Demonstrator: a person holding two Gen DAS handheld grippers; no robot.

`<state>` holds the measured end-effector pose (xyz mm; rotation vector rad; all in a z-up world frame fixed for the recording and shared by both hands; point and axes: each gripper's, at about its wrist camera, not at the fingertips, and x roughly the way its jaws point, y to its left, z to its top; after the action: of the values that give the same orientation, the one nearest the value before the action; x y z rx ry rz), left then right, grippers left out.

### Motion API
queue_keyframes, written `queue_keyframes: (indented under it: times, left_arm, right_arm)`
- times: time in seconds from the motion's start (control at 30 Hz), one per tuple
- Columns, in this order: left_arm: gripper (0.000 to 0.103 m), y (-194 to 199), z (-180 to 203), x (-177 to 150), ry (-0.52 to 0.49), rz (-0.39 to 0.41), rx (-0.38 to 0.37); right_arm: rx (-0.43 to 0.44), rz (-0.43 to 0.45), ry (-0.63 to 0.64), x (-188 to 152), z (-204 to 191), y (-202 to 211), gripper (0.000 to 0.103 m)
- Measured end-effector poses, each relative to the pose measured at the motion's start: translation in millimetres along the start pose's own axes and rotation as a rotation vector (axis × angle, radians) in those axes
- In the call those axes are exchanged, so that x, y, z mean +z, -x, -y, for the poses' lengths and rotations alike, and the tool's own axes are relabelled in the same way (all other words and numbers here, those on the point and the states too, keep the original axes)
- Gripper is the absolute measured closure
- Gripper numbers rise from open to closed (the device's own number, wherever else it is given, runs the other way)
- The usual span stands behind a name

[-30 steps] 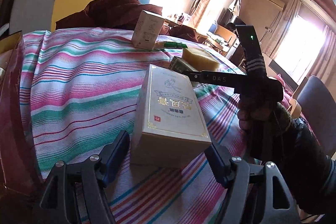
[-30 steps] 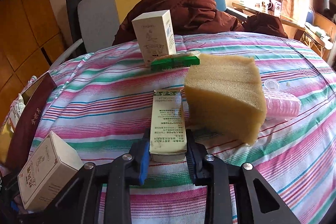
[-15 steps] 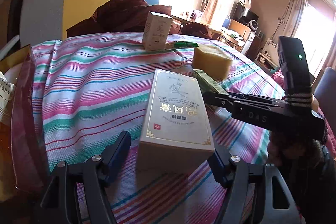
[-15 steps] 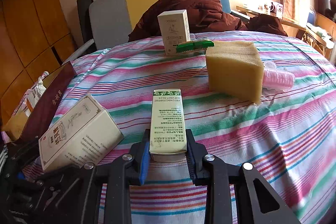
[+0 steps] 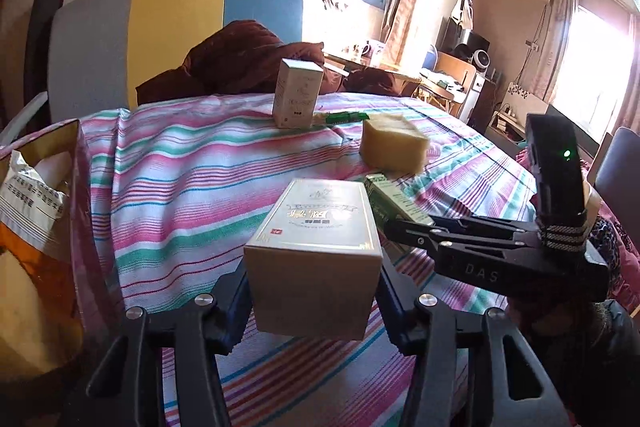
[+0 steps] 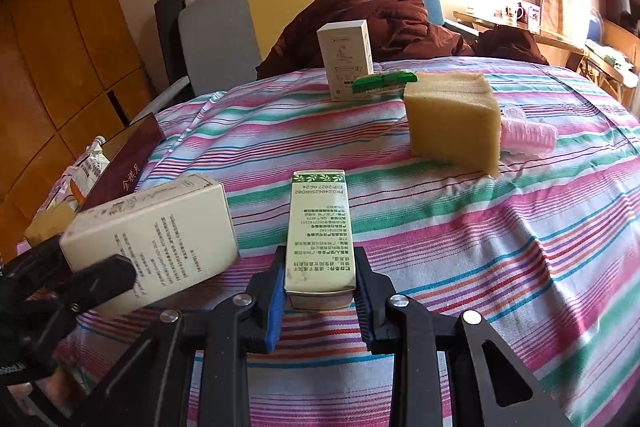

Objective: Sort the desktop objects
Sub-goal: 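Carry the white box and green-labelled box over the gold tray with both tools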

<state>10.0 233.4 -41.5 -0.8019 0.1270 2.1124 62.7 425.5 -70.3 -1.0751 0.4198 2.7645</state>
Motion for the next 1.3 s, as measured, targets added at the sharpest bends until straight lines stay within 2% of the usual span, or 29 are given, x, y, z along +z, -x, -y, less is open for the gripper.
queue_keyframes:
  times: [0.17,0.27,0.5,0.67,0.93,1.17,1.3]
  left_arm:
    - [0.051,47.5,-3.3,12.0,0.011,0.109,0.008]
    - [0.051,78.1,-16.8,20.0,0.033,0.177,0.041]
    - [0.051,131.9,-63.9,35.2,0.07,0.273,0.148]
    - [0.051,160.2,-107.6,55.0,0.066,0.345,0.294]
    - [0.051,124.6,-207.9,86.6,0.13,0.229,0.472]
    - [0.051,81.3,-252.8,100.2,0.139,0.145,0.536]
    - [0.051,59.2,-272.7,98.8,0.169,0.08,0.544]
  right_arm:
    - [0.018,0.002,0.013,0.7,-11.9,2.2,0.073]
    - [0.033,0.006,0.029,2.0,-21.5,3.7,0.073]
    - [0.047,-0.007,0.059,1.8,-39.2,-0.8,0.073]
    - [0.05,-0.018,0.063,3.0,-42.6,-4.0,0.073]
    - [0.067,-0.024,0.058,7.2,-45.5,-12.5,0.072]
    - [0.083,-0.018,0.052,16.3,-46.6,-18.9,0.072]
    - [0.093,-0.01,0.056,22.0,-50.8,-22.3,0.072]
